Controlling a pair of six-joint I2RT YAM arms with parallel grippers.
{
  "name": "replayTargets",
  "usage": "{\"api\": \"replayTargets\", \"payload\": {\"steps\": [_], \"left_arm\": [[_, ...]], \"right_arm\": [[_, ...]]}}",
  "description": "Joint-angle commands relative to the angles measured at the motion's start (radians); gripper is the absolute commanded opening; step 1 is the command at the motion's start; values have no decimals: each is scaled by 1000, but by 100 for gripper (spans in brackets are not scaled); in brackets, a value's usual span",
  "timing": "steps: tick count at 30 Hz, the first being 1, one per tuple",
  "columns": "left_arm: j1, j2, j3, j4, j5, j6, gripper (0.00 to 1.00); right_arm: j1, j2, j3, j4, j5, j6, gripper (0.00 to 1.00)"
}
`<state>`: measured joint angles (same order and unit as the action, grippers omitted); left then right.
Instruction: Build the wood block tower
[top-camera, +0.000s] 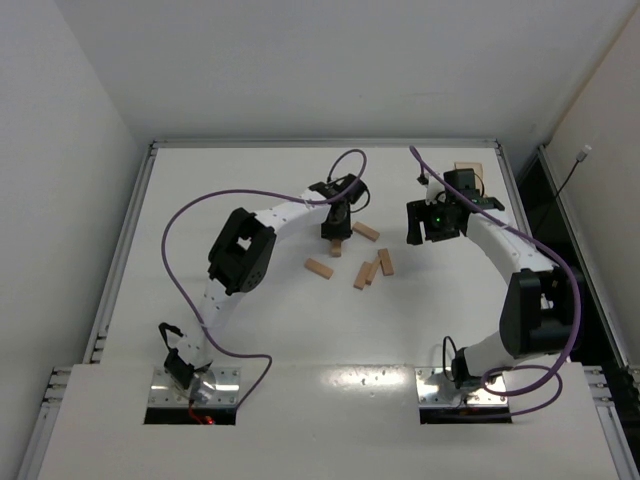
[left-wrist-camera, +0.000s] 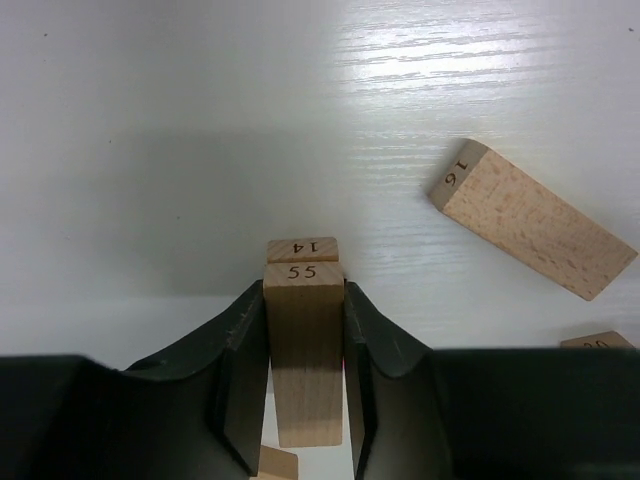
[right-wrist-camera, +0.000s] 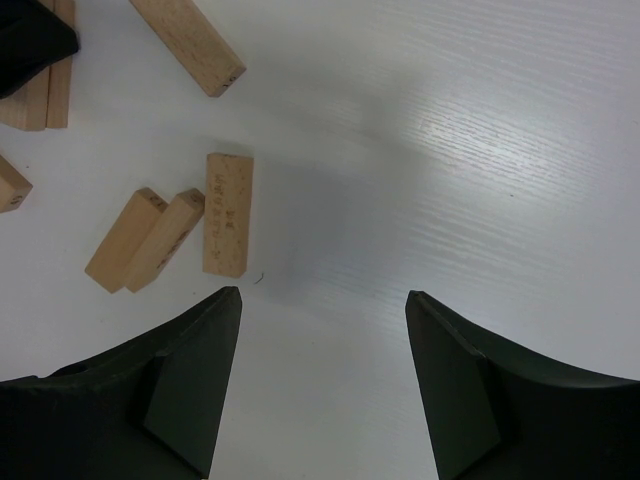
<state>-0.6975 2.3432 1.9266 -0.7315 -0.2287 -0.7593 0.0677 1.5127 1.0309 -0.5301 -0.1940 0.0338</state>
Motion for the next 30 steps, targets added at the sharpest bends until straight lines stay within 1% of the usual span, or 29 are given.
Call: {"api": "replayTargets", "payload": {"steps": [1,3,4,5,7,9,12,15,17,20,21,22,25,27,28,30], "left_arm": [[10,51,9,15,20,2,21],[10,51,9,15,20,2,21],[10,51,9,15,20,2,28],[10,51,9,15,20,12,47],[10,51,9,15,20,12,65],[10,51,9,15,20,12,79],[10,51,9,15,11,12,89],[10,30,9,24,11,21,90],[10,19,18,24,11,58,91],[1,-8,61,34,23,133,92],[1,-30,105,34,23,153,93],[1,-45,132,43,23,197,93],[1,-111,204,73,23,268,93],[12,-143,238,102,60,297,95],[24,-159,251,112,75,310,95],[24,-197,291,112,66,310,96]], "right_arm": [[-5,-19,32,15,-12,-2,64],[-5,-19,32,15,-12,-2,64],[-5,-19,32,15,-12,-2,64],[-5,-19,32,15,-12,-2,64],[-5,-19,32,15,-12,-2,64],[-5,-19,32,15,-12,-2,64],[-5,-19,32,15,-12,-2,64],[-5,-19,32,15,-12,-12,64],[6,-19,32,15,5,-23,64],[6,-28,32,15,24,-55,64],[6,-37,32,24,37,-72,64],[6,-37,32,24,38,-98,66],[6,-37,32,33,48,-98,68],[6,-37,41,33,38,-98,71],[6,-37,41,45,38,-98,71],[15,-37,55,56,25,-98,76]]}}
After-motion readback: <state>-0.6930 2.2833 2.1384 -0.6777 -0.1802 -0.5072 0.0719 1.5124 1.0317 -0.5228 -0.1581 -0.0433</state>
